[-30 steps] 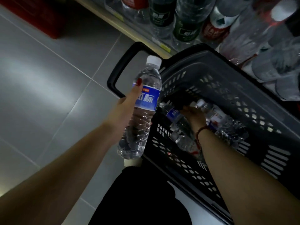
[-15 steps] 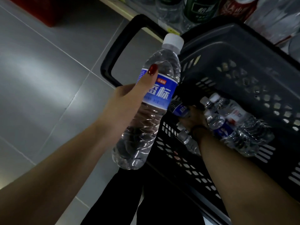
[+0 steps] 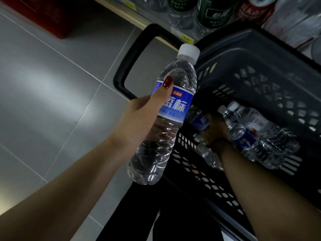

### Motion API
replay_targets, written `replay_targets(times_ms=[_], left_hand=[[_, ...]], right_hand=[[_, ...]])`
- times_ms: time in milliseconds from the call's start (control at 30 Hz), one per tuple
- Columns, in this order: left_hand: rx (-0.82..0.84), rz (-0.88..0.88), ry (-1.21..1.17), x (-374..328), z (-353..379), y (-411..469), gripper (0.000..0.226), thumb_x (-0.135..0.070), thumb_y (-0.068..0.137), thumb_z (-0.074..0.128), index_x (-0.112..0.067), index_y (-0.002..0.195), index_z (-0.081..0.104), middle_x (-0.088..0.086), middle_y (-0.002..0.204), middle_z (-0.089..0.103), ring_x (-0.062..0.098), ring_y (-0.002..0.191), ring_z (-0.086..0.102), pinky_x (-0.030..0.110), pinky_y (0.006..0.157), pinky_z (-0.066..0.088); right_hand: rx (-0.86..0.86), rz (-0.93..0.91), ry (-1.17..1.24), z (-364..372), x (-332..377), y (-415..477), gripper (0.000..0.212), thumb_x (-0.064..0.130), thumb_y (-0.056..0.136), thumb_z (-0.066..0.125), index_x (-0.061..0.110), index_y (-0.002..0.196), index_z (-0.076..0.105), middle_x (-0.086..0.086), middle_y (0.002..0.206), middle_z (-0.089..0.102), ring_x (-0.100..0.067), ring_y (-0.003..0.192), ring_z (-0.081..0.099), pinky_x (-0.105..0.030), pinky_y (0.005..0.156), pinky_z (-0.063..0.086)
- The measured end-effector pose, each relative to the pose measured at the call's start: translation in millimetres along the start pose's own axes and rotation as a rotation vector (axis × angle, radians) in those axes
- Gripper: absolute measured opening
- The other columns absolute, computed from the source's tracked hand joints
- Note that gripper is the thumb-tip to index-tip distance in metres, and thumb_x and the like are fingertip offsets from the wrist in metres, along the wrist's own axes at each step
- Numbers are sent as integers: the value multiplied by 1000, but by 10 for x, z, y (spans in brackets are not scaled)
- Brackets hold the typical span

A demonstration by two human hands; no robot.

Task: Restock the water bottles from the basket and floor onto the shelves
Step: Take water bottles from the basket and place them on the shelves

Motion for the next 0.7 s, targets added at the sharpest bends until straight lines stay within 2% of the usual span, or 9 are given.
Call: replay_targets(times_ms=[67,167,267,367,467,533,600,667,700], left_hand=[[-12,-5,-47,-14,6,-48,50,-53,85,51,-19,51,65,-13,47,64,-3,43,60,6,38,41],[-34,-43,-51,-11,6,-82,37,-47,92,49,-20,68,57,-15,44,61,-6,41,58,3,36,36],[-81,-69,-50,-9,-57,-105,39,-51,90,52,-19,73,65,-7,56,68,3,50,64,13,49,49],[-135,-118,-64,40,-140,-185,47,-59,86,53,-16,76,67,4,72,70,18,64,67,26,65,52],[-151,-140,-81,4,-187,-353,55,-66,82,51,-13,81,67,10,76,69,24,66,67,34,72,54],[-153,-145,-98,-77,-226,-522,60,-70,75,52,-13,81,67,12,77,69,26,67,67,40,78,56],[-141,-149,-117,-180,-241,-698,60,-70,76,51,-13,82,67,14,80,70,28,69,68,44,82,56],[-156,-140,-140,-320,-288,-861,51,-65,83,51,-16,81,64,12,80,69,25,67,67,39,77,55],[-167,-129,-146,-390,-327,-924,46,-60,88,50,-17,80,63,12,82,70,24,67,66,36,76,54]], right_hand=[[32,-16,112,-157,47,-92,46,18,73,76,10,116,60,-11,115,63,-29,107,58,-33,81,45],[56,11,230,-465,53,-309,60,12,72,79,12,127,54,-11,125,60,-28,115,56,-25,83,41],[44,32,264,-791,14,-621,61,10,75,78,15,130,51,-9,121,63,-27,112,58,-24,83,40],[-19,40,387,-1100,-5,-860,63,9,69,83,14,125,54,-7,117,64,-21,105,59,-31,86,47],[-89,76,546,-1366,38,-1040,65,8,59,88,22,115,56,-8,108,67,-25,98,64,-39,84,55],[-115,77,679,-1556,144,-1155,60,3,57,87,25,104,56,-8,100,68,-22,88,66,-30,76,56],[-127,61,773,-1770,349,-1291,55,-2,59,85,26,98,57,0,89,68,-11,76,63,-17,66,52],[-111,19,850,-1962,631,-1432,50,0,61,85,21,99,60,6,82,67,-6,73,62,-17,66,51],[-96,-1,902,-2033,760,-1491,51,1,61,85,19,102,61,3,87,70,-9,79,65,-21,70,53]])
Point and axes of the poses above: each hand's wrist, its own y-axis towards the middle knuckle, its own z-axis out of the palm, x = y × z, the point moved 10 cm from there along y, towards the middle knuckle
